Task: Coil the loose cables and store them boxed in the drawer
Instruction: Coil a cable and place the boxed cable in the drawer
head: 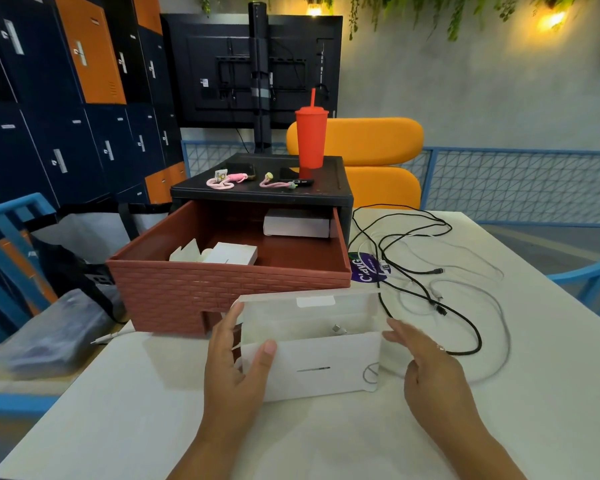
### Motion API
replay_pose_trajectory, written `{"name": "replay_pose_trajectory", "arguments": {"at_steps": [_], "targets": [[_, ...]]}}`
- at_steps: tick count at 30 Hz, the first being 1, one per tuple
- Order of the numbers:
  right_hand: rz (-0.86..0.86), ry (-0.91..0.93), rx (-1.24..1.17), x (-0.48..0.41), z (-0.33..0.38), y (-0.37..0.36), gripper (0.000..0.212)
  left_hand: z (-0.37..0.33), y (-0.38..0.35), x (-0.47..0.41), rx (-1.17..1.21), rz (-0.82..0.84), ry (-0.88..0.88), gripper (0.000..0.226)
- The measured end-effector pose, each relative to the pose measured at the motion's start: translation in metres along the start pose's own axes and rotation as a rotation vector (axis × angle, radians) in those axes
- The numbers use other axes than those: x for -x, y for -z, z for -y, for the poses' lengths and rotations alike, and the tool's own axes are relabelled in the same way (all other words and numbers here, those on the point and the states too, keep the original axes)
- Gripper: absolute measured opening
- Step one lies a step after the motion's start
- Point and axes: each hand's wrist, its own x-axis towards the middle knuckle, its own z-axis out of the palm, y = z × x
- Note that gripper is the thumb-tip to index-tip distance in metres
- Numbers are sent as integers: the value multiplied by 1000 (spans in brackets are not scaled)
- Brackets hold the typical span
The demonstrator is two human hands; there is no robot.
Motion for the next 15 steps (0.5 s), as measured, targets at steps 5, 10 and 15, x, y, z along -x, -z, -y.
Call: {"name": "replay_pose_trajectory", "arguments": {"at_steps": [5, 10, 15], "targets": [[207, 28, 13, 2, 8, -3, 62, 2, 11, -2, -18, 28, 29, 55], [321, 55, 107, 1, 5, -16, 64, 1, 33, -8, -82, 72, 69, 59], [286, 148, 219, 0, -2, -26, 37, -3, 51, -17, -164, 127, 130, 63]]}}
